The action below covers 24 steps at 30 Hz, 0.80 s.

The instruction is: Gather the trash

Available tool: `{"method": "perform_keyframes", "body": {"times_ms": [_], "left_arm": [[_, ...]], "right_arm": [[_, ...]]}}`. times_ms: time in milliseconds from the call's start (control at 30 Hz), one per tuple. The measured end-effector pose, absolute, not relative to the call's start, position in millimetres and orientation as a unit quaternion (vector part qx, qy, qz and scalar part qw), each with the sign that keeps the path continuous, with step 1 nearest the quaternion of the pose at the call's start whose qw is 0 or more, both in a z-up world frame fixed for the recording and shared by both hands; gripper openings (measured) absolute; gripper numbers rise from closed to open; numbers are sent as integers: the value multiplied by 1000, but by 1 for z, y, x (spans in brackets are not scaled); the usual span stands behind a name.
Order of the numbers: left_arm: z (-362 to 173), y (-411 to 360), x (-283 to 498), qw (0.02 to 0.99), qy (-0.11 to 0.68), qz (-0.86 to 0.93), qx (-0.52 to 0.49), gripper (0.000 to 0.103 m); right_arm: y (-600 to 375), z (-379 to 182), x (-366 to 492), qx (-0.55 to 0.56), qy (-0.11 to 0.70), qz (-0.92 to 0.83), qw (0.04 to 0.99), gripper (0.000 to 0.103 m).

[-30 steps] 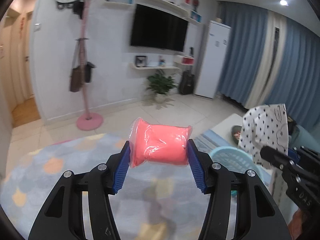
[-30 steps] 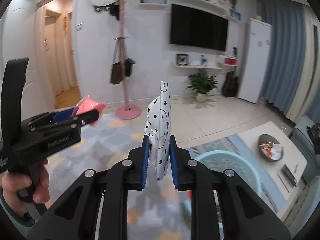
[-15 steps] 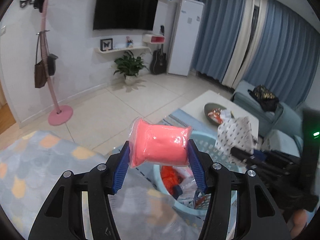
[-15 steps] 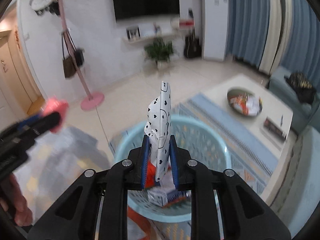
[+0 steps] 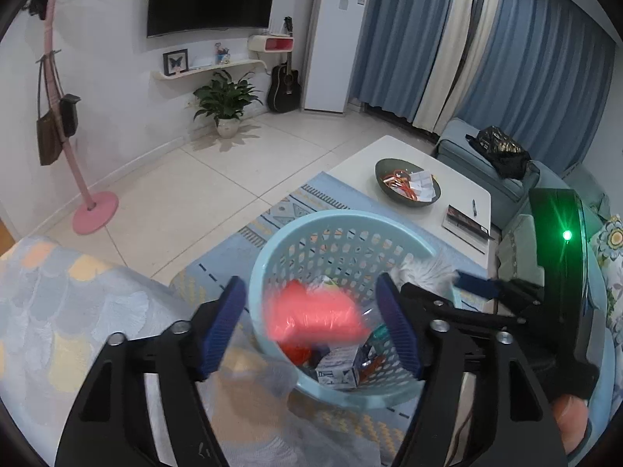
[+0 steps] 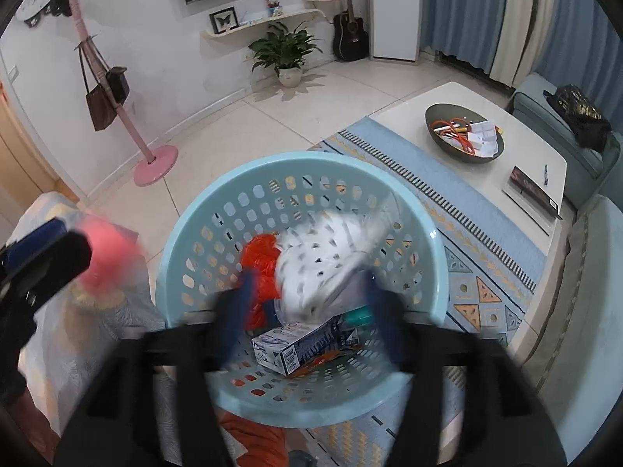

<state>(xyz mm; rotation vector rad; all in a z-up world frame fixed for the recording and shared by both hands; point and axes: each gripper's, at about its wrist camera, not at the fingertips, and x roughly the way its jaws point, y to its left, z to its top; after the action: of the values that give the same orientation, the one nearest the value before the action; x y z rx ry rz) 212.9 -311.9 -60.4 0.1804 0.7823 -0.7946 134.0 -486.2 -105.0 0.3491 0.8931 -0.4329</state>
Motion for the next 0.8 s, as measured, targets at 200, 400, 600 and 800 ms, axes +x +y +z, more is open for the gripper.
{"method": "perform_keyframes", "body": {"times_ms": [200, 400, 600, 800], "left_arm": [[-48, -279, 206, 848, 372, -374, 61, 78], [-23, -212, 182, 871, 347, -348, 23, 83], [-8, -136, 144, 915, 302, -268, 2, 91], [-20, -85, 111, 953, 251, -173, -3, 92]], "right_arm": [[-471, -81, 122, 161, 409, -201, 875, 66], [-427, -29, 104, 144, 357, -175, 906, 72], [-368, -3, 84, 172, 294, -135, 931, 81], [-303, 8, 57, 106, 214, -157, 958, 81]]}}
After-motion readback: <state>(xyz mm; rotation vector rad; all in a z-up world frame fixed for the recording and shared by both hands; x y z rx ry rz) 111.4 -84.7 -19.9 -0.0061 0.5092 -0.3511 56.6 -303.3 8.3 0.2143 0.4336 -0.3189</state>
